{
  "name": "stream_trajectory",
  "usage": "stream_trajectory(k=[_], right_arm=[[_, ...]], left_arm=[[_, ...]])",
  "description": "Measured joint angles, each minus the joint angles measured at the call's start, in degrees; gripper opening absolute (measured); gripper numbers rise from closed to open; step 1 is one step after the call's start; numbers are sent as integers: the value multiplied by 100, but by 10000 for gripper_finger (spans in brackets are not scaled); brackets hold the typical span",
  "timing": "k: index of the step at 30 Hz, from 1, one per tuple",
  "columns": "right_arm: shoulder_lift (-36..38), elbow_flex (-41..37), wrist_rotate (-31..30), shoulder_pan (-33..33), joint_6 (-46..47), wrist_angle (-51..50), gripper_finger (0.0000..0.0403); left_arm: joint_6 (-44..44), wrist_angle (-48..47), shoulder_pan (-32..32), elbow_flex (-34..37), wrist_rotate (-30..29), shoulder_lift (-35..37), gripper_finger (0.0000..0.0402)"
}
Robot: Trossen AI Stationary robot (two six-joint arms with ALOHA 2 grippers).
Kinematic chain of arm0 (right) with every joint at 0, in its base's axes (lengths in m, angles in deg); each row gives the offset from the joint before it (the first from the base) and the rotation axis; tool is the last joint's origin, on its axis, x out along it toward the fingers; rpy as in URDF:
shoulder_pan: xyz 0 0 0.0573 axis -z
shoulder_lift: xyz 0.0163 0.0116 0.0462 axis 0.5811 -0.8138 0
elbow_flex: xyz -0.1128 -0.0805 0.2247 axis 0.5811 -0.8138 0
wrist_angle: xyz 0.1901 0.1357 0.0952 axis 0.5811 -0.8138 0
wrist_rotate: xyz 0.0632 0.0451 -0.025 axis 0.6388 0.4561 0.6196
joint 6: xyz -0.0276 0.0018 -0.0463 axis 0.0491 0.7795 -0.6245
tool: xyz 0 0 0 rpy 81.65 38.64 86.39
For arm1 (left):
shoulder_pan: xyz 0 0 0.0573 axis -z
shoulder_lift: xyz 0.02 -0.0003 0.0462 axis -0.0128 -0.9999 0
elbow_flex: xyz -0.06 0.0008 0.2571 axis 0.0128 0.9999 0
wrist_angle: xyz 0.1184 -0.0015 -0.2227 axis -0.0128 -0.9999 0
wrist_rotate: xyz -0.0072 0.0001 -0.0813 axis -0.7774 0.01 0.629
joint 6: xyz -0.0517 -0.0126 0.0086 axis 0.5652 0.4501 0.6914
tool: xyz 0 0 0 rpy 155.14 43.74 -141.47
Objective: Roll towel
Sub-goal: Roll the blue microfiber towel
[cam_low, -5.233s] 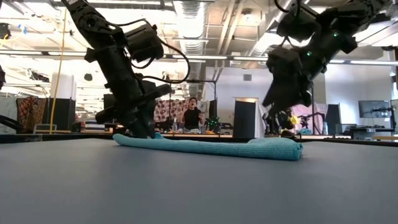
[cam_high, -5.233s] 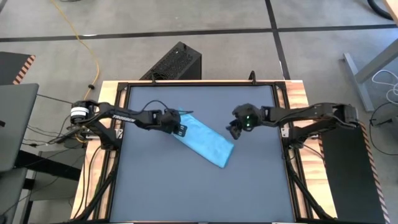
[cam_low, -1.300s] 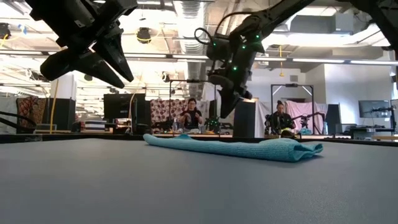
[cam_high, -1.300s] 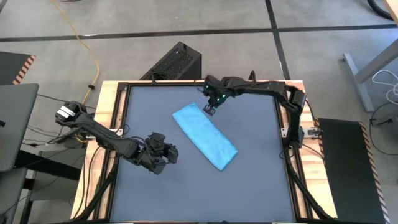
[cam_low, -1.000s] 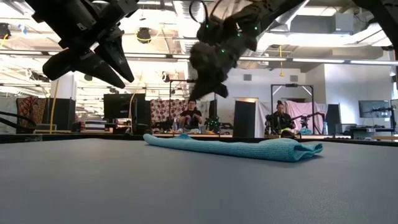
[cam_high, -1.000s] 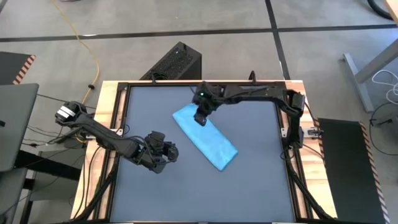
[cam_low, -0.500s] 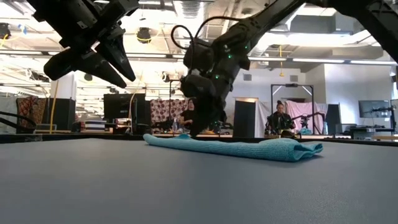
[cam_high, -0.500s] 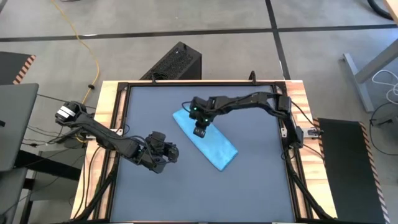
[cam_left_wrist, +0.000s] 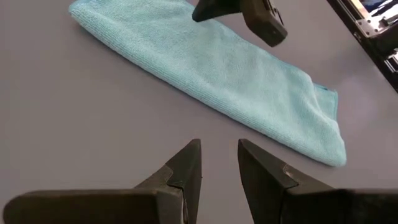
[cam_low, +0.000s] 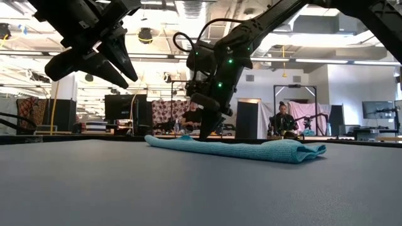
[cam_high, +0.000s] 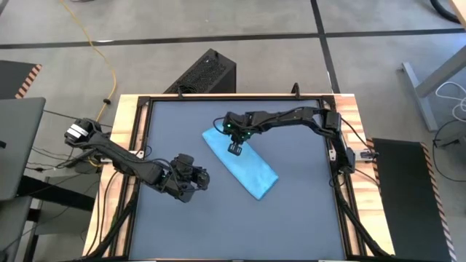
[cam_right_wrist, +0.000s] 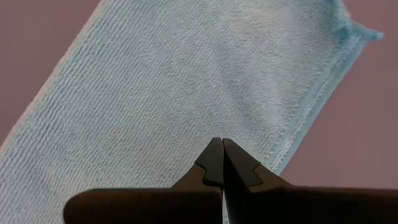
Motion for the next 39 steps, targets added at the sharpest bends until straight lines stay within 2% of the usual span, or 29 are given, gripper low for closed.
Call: stream_trajectory(k=[7,14,20,39], right_arm=[[0,0,-22,-75,-162,-6,17],[-257,9,211,-236,-159,-11,18],[-316,11,-125,-375,-159,5,18],[-321,15,-561,362,-144,-1376,18]], left_arm=[[0,0,0,0,-1,0,93],[-2,-7,0,0,-27,2,93],[0,1,0,0,-19,2,93],[0,-2,4,0,148,2,93]])
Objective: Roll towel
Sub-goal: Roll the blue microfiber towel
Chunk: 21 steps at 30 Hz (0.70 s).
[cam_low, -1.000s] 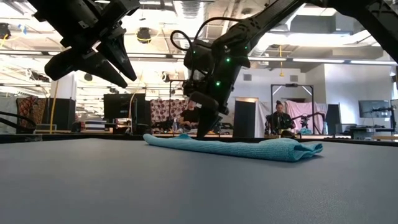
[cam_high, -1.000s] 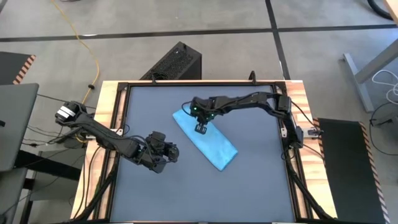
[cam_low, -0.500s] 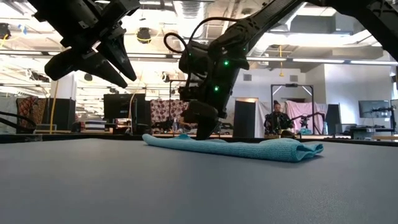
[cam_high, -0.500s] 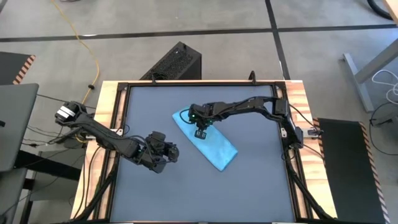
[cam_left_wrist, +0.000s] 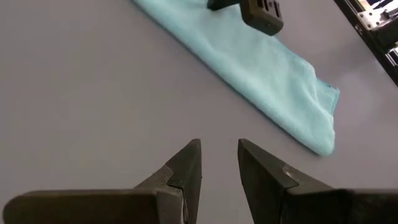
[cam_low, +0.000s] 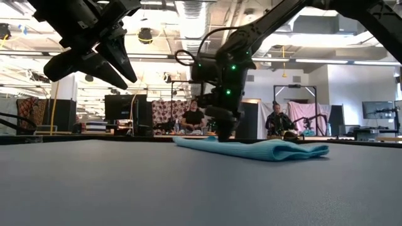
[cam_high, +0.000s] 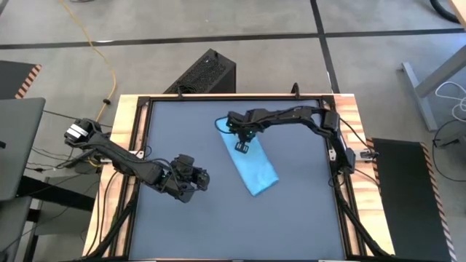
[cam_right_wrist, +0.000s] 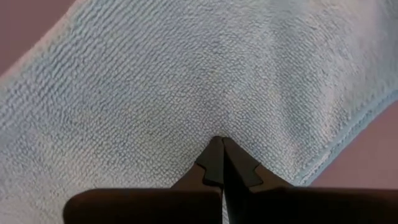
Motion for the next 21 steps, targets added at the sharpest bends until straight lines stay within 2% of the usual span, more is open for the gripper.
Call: stream_trajectory(k=[10,21], right_arm=[[69,-12,-528,122,-20,-1306,18],[153,-29,-526,169,132,-1267,18]], left_arm=[[39,0,22,0,0,0,93],[31,-3,20,0,-13,0,93]])
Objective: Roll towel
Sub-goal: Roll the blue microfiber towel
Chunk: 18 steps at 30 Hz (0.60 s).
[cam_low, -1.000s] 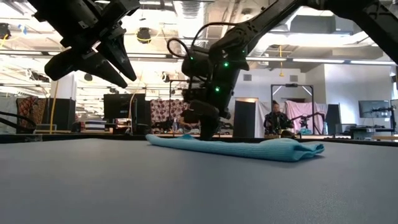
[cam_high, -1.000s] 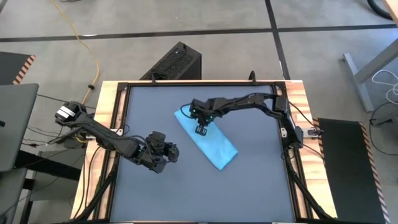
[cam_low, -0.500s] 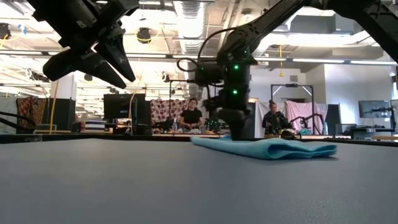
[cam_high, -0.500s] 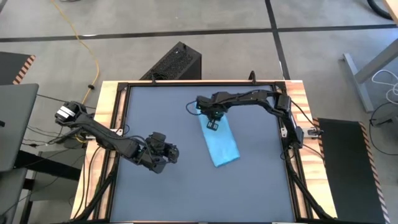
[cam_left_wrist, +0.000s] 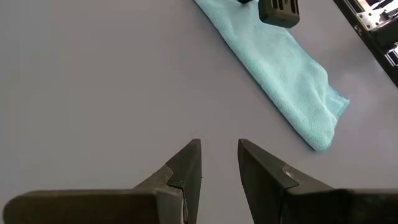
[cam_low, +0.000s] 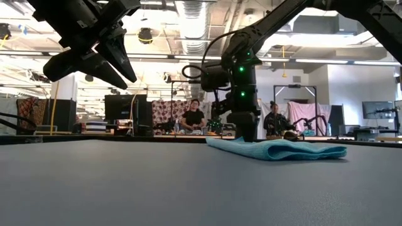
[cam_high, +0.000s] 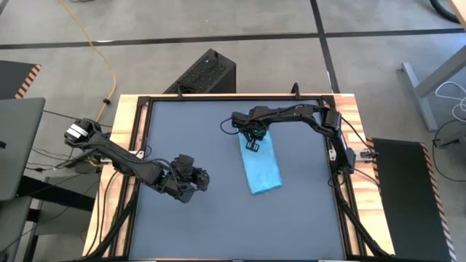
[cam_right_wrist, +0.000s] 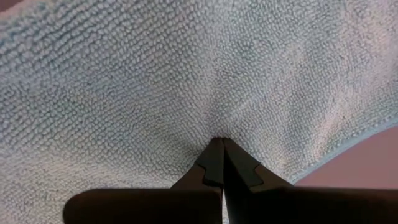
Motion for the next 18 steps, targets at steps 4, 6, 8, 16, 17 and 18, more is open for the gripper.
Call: stream_trajectory(k=[4,6,8,16,17,18], right_arm=[[264,-32,55,54,162,207,28],[467,-30,-22,94,207,338,42],[696,-15,-25,155,289,339,59],[1201,-7,150,314,477,-396,165],[1275,-6,155,314,496,-603,182],[1336,-6,156,315,553,-859,197]], left_arm=[[-2,-7,0,0,-12,0,93],[-49,-10,0,0,-19,2,93],[-131,-11,0,-1,-34,2,93],[-317,-35,0,-2,-331,2,93],[-354,-35,0,-2,-336,2,93],[-391,-38,0,-2,-344,2,93]])
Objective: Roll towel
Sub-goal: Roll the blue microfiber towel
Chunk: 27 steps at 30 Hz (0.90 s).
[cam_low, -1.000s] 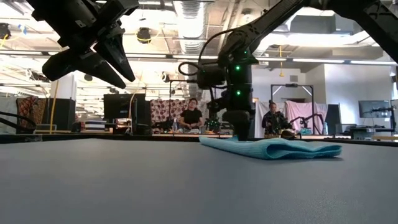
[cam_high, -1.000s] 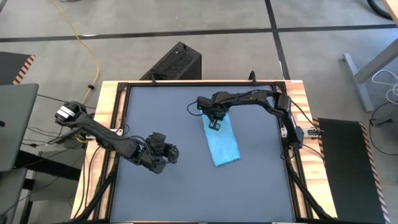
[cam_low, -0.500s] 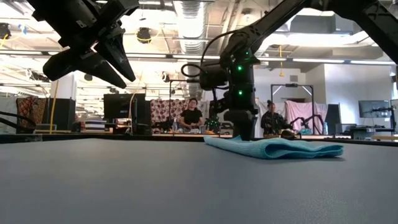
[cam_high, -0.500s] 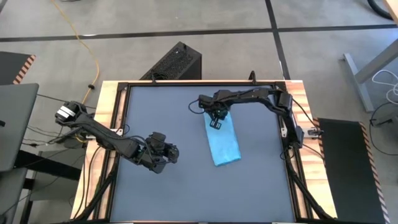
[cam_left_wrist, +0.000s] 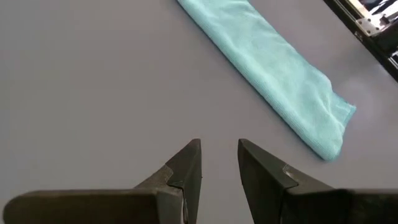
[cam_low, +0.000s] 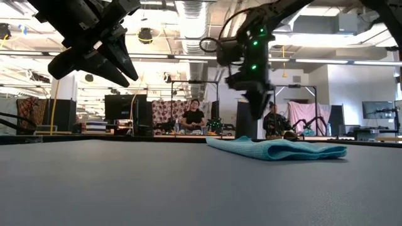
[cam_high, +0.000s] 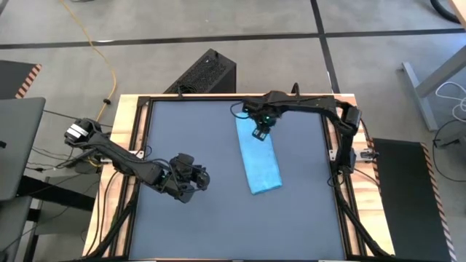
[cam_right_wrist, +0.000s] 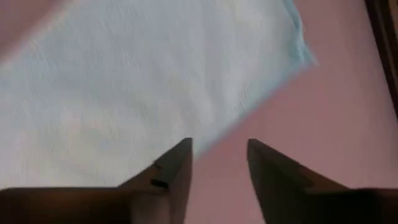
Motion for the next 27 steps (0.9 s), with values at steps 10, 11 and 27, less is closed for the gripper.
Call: stream_trajectory(k=[10,11,27], right_arm=[[2198,-1710,1534,145,1052,-362,233],[2567,-2085,1791,177,1348,-118,231],[7474,-7768,2167,-1571,6168,6679,226]], left_arm=[[15,-3,0,0,-95,-13,93],[71,0,0,0,-96,-13,93],[-191,3751,-396,867,1072,-80,93]])
